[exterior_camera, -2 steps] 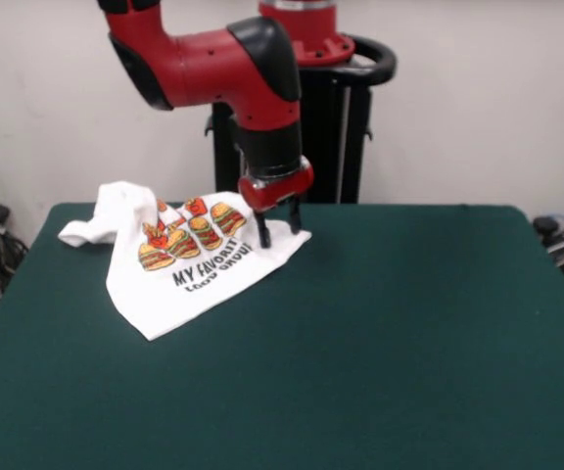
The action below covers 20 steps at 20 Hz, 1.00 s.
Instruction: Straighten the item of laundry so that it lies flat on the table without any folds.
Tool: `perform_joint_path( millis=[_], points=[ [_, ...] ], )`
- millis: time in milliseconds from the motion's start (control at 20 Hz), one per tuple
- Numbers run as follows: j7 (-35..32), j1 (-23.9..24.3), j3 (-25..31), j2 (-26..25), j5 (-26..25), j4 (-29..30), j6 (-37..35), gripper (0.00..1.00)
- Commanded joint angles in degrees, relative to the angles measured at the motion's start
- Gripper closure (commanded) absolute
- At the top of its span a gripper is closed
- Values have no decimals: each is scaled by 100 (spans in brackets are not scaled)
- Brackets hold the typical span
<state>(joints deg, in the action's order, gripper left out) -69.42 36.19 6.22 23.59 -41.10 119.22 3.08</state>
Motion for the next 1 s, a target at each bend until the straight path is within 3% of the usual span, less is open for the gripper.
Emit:
perform_joint_path(
  millis=[50,700,1000],
  points=[
    [-1112,-75,117,-656,329,-578,-88,100],
    [-1049,52,302,-632,329,-528,-219,100],
    [-1156,525,1092,7,447,227,-127,100]
  ],
)
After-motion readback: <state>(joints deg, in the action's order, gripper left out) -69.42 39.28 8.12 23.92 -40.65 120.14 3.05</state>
